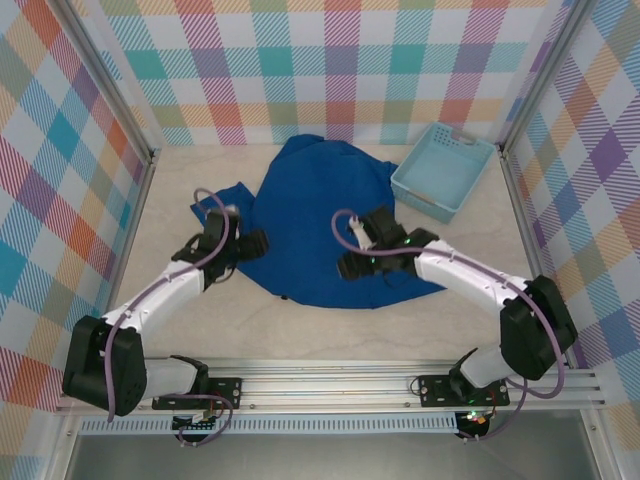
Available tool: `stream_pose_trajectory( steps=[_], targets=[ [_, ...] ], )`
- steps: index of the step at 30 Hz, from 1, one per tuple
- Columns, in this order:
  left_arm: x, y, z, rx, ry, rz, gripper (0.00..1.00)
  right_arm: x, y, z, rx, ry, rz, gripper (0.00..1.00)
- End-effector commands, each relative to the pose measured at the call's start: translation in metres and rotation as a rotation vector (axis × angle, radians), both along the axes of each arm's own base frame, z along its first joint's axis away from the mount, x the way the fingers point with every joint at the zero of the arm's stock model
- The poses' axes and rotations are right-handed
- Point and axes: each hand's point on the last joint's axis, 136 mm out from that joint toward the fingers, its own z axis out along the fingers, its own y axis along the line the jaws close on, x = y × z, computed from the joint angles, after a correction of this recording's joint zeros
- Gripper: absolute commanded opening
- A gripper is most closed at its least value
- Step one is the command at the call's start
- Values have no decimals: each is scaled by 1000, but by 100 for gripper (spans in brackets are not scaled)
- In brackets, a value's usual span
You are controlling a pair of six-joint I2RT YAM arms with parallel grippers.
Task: Fold the inside-out t-shirt
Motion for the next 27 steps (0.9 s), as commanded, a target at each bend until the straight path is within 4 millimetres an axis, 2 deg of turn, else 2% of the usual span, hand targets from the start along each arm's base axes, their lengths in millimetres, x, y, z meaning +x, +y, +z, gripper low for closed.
stream_pose_trajectory(
  steps=[1, 4, 7, 8, 9, 12, 14, 18, 25, 27],
  targets=[
    [-13, 10, -18, -14, 24, 66, 77, -37, -5, -43, -57, 138, -45, 73],
    [-15, 21, -24, 43, 36, 91, 78, -47, -3, -66, -91, 170, -44, 75],
    [-14, 30, -27, 70, 16, 134, 78, -38, -1, -86, -127, 153, -46, 75],
    [-13, 33, -28, 80, 10, 151, 78, -32, -1, -90, -148, 141, -46, 68],
    [-10, 37, -29, 88, 7, 168, 78, -25, -2, -93, -176, 129, -43, 56],
    [-2, 53, -30, 93, 18, 222, 78, -9, -13, -90, -223, 123, -58, 14],
    [5, 60, -31, 66, 24, 244, 78, -2, -25, -77, -222, 95, -81, 2],
    [17, 55, -42, 24, 68, 225, 76, -1, -31, -55, -134, 91, -105, 1],
    [29, 39, -70, -10, 134, 175, 69, -5, -23, -67, -101, 138, -109, 4],
    [34, 36, -78, -9, 148, 165, 63, -3, -25, -67, -107, 130, -111, 6]
  ],
)
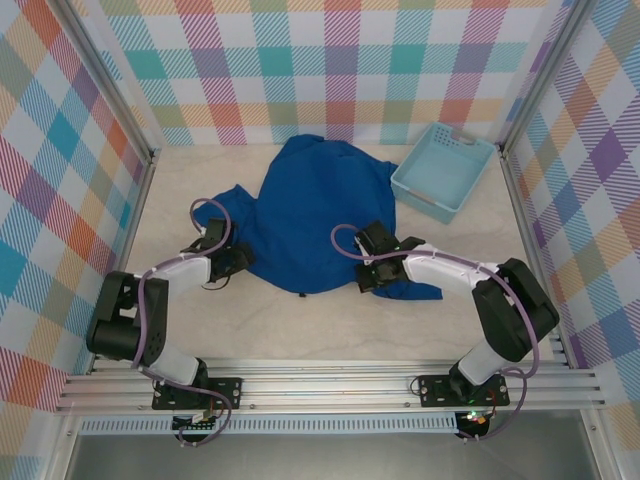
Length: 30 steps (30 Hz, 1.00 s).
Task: Fold the inside-out t-shirt
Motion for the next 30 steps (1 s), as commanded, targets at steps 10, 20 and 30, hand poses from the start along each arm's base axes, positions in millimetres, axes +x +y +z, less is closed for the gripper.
stream_pose_trajectory(
  steps=[10, 20, 30],
  targets=[
    [35, -20, 5, -78, -88, -36, 0, 8, -9, 62, 46, -153, 7, 3],
    [3, -13, 195, -159, -580, -17, 0, -10, -3, 182, 282, -391, 95, 1],
    [-44, 4, 325, -141, -865, 10, 0, -22, -25, 284, 323, -628, 115, 0]
  ],
)
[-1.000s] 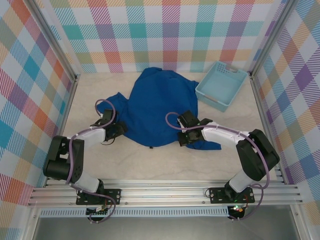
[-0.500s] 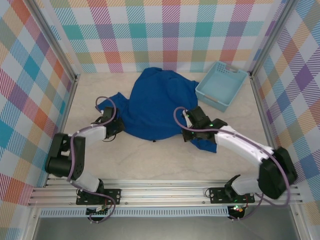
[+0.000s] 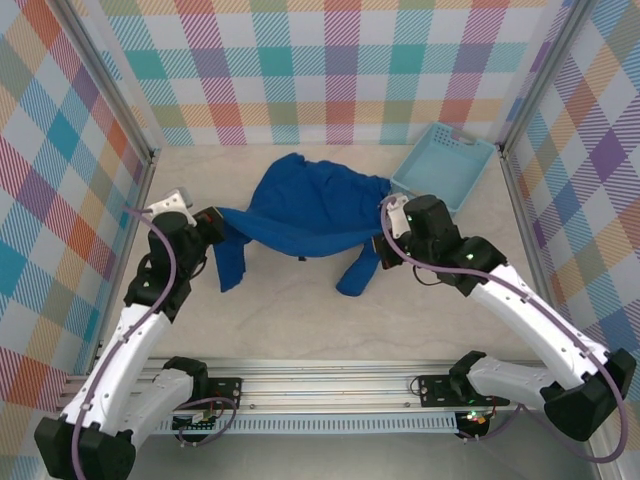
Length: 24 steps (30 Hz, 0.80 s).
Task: Fold the inside-out t-shirt
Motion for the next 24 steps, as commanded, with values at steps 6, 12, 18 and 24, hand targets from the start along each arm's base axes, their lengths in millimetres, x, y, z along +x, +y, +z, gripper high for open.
stream_pose_trajectory(
  steps=[6, 12, 18, 24],
  targets=[
    [-63, 11, 186, 4, -376, -3, 0, -51, -30, 189, 264, -429, 65, 0],
    [-98, 17, 272, 42, -520, -25, 0, -80, -45, 271, 373, -611, 103, 0],
    [-55, 14, 266, 96, -423, 17, 0, -40, -45, 282, 267, -665, -6, 0],
    [61, 16, 196, 234, -202, 110, 0, 78, -38, 231, 64, -579, -179, 0]
  ],
)
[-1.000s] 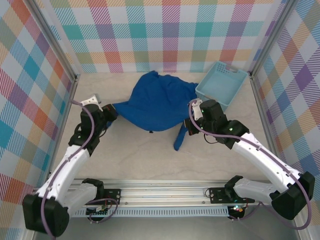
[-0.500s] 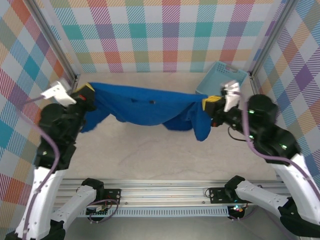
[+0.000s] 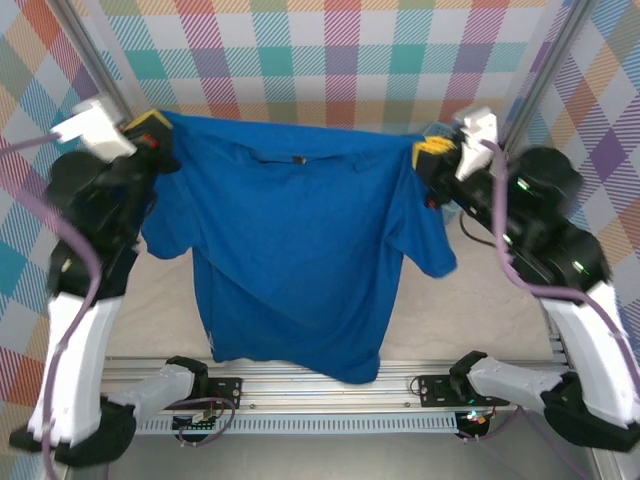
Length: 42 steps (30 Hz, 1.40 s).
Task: Fold the inside-out t-shirt
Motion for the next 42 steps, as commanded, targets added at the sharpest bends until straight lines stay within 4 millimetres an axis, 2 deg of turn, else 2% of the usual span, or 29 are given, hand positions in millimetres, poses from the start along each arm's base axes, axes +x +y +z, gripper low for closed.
stream_pose_trajectory(
  steps=[1, 2, 5, 6, 7, 8, 9, 10, 12, 14, 17, 19, 22, 23, 25, 28, 30, 33, 35, 37, 42],
  targets=[
    [77, 10, -69, 95, 189, 111, 0, 90, -7, -40, -89, 60, -180, 0],
    [99, 10, -87, 111, 227, 128, 0, 115, -4, -55, -109, 92, -202, 0],
    [174, 15, -154, 141, 364, 170, 0, 207, 10, -115, -163, 213, -260, 4],
    [197, 18, -173, 153, 406, 186, 0, 239, 14, -136, -177, 255, -279, 10],
    [220, 18, -198, 160, 456, 187, 5, 267, 19, -157, -202, 296, -296, 17],
    [234, 19, -218, 166, 501, 187, 16, 286, 23, -172, -215, 328, -306, 24],
    [248, 19, -235, 169, 537, 193, 29, 303, 27, -195, -231, 383, -309, 35],
    [256, 19, -248, 169, 569, 190, 39, 313, 32, -207, -240, 412, -305, 41],
    [261, 18, -266, 161, 618, 189, 48, 316, 38, -225, -241, 461, -280, 49],
    [255, 11, -272, 123, 631, 147, 53, 306, 44, -232, -249, 502, -237, 56],
    [231, -9, -275, 45, 645, 32, 58, 275, 50, -252, -313, 630, -180, 63],
    [205, -21, -281, -22, 643, -33, 59, 248, 61, -268, -372, 694, -142, 63],
    [168, -50, -292, -126, 612, -148, 60, 204, 78, -276, -363, 657, -64, 65],
    [155, -60, -302, -142, 626, -176, 60, 187, 77, -277, -323, 679, -37, 65],
    [128, -82, -324, -153, 654, -245, 60, 152, 71, -293, -283, 741, 1, 65],
    [96, -113, -362, -134, 721, -333, 61, 106, 61, -334, -249, 851, 27, 65],
    [84, -131, -389, -126, 773, -390, 61, 82, 49, -363, -243, 913, 6, 66],
    [80, -141, -433, -117, 864, -402, 61, 76, 22, -402, -211, 1000, -77, 66],
    [81, -138, -456, -92, 905, -378, 61, 82, 8, -418, -151, 1053, -111, 65],
    [82, -132, -475, -53, 943, -346, 61, 85, -5, -434, -166, 1081, -173, 65],
    [72, -116, -514, 0, 1030, -281, 61, 68, -7, -475, -161, 1219, -199, 63]
  ],
)
